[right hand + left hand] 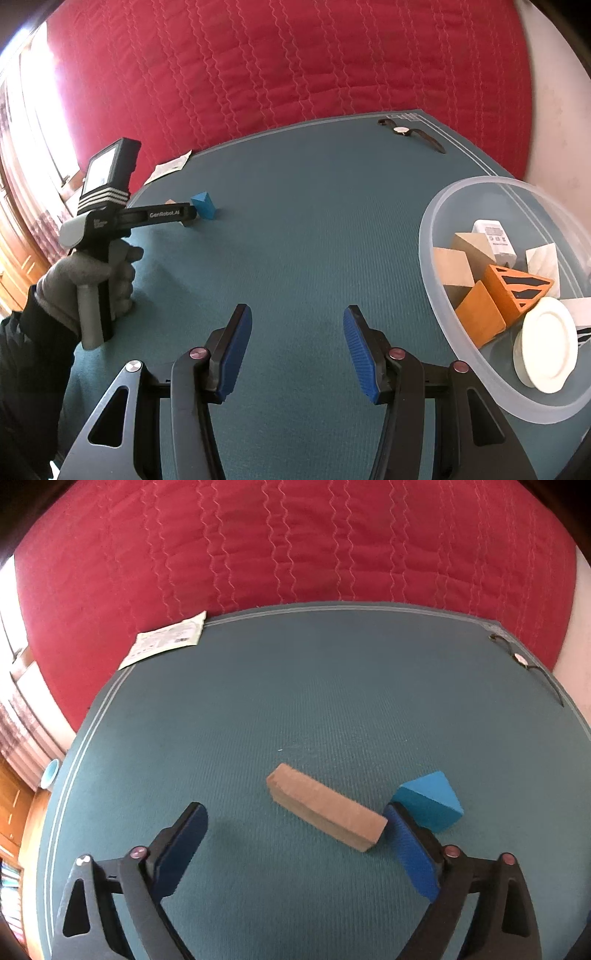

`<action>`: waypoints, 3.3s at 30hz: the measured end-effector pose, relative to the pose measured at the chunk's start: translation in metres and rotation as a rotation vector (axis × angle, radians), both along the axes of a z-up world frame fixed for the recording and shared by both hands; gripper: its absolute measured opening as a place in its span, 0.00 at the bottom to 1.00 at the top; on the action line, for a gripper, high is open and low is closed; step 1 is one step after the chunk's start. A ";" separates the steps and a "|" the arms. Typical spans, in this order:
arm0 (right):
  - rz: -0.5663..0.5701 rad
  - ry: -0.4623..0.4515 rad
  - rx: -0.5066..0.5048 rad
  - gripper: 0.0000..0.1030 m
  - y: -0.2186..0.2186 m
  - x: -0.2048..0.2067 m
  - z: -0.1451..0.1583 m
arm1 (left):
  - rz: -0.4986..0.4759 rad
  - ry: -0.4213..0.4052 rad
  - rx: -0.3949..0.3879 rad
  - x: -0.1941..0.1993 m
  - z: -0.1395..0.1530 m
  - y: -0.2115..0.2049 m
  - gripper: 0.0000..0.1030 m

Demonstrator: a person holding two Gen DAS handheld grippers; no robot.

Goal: Organize rigid objects
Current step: 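Grasp the brown bar with the left gripper, then grasp the blue triangle with the right gripper while the left holds the brown bar, then carry the blue triangle onto the plate in the bowl and open the right gripper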

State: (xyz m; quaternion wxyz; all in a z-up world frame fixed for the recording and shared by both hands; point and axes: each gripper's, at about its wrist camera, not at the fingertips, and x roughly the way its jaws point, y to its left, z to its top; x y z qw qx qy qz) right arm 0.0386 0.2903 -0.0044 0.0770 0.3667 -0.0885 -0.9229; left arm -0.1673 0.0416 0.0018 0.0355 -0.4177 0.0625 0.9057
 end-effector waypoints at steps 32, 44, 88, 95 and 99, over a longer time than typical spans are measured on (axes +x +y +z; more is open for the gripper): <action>0.119 -0.078 0.024 0.52 -0.046 -0.052 0.006 | -0.032 0.098 0.082 0.063 0.015 -0.011 0.58; 0.219 -0.063 0.049 0.52 -0.107 -0.127 0.011 | 0.047 0.154 0.117 0.087 0.027 -0.039 0.58; 0.139 -0.030 0.047 0.28 -0.084 -0.104 0.007 | -0.013 0.135 0.127 0.098 0.023 -0.018 0.58; 0.065 0.014 0.071 0.28 -0.051 -0.066 0.016 | -0.045 0.129 0.113 0.100 0.020 -0.006 0.58; 0.012 0.036 0.050 0.28 -0.028 -0.050 0.027 | -0.058 0.126 0.105 0.101 0.018 0.000 0.58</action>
